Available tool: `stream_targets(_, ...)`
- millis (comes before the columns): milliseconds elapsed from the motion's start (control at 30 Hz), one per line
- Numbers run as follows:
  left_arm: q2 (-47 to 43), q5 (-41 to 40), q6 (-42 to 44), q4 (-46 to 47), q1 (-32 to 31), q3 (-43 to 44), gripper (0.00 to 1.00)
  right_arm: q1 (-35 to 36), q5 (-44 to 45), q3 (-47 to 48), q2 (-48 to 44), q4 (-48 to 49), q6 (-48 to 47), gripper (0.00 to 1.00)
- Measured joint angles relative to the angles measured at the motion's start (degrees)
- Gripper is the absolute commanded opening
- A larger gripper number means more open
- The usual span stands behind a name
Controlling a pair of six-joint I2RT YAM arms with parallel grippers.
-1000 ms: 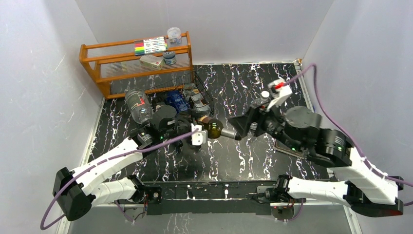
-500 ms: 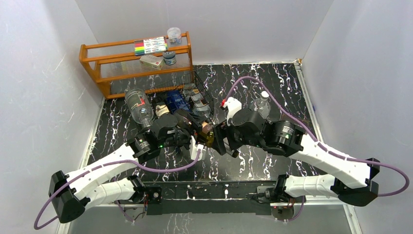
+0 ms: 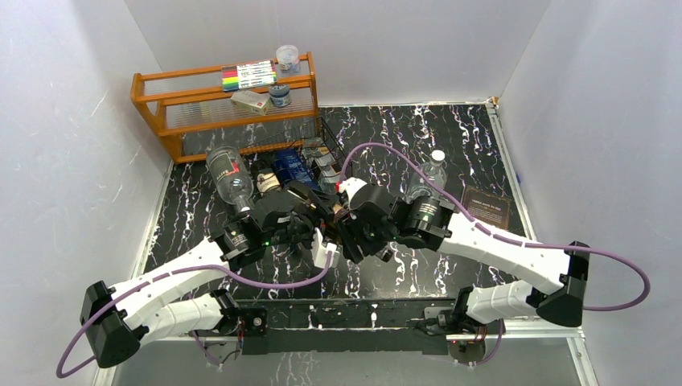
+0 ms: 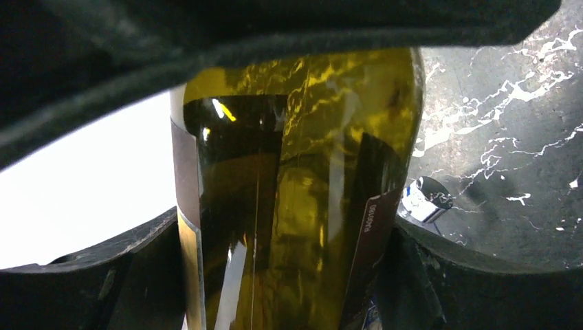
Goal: Put the wine bottle on the wine rack
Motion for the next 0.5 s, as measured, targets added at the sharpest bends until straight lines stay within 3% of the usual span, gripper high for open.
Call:
stream_targets(100, 0.0, -1.5, -0.2, -0.7, 0.2, -0.5, 0.09, -0.3, -1.2, 0.0, 1.0, -0.4, -1.0, 0.39)
stream_targets(233, -0.1, -2.2, -0.2, -1.4, 0.3, -0.6, 0.15, -0.2, -3.2, 0.0, 0.3, -1.1, -2.0, 0.0)
stream_targets(267, -0.2, -2.1, -0.5, -1.3, 0.2, -0.6, 0.2, -0.3, -3.2, -0.1, 0.1, -1.1, -2.1, 0.0)
stream_targets(400, -0.6, -2.1, -1.5, -0.9, -0.1, -0.6, 0.63, -0.4, -3.1, -0.3, -0.9, -1.2, -2.2, 0.0)
stream_targets(433, -0.6, -2.3, -1.8, -0.7, -0.2, -0.6, 0.86, -0.4, -3.0, -0.3, -1.0, -1.4, -2.3, 0.0)
stream_targets(467, -0.6, -2.4, -2.0, -0.5, -0.2, -0.6, 0.97, -0.4, -2.9, -0.3, -1.3, -1.5, -2.3, 0.0)
stream_targets(500, -0.6, -2.7, -3.0, 0.0, -0.3, -0.6, 0.98, -0.4, -2.7, -0.4, -1.6, -1.6, -2.3, 0.0)
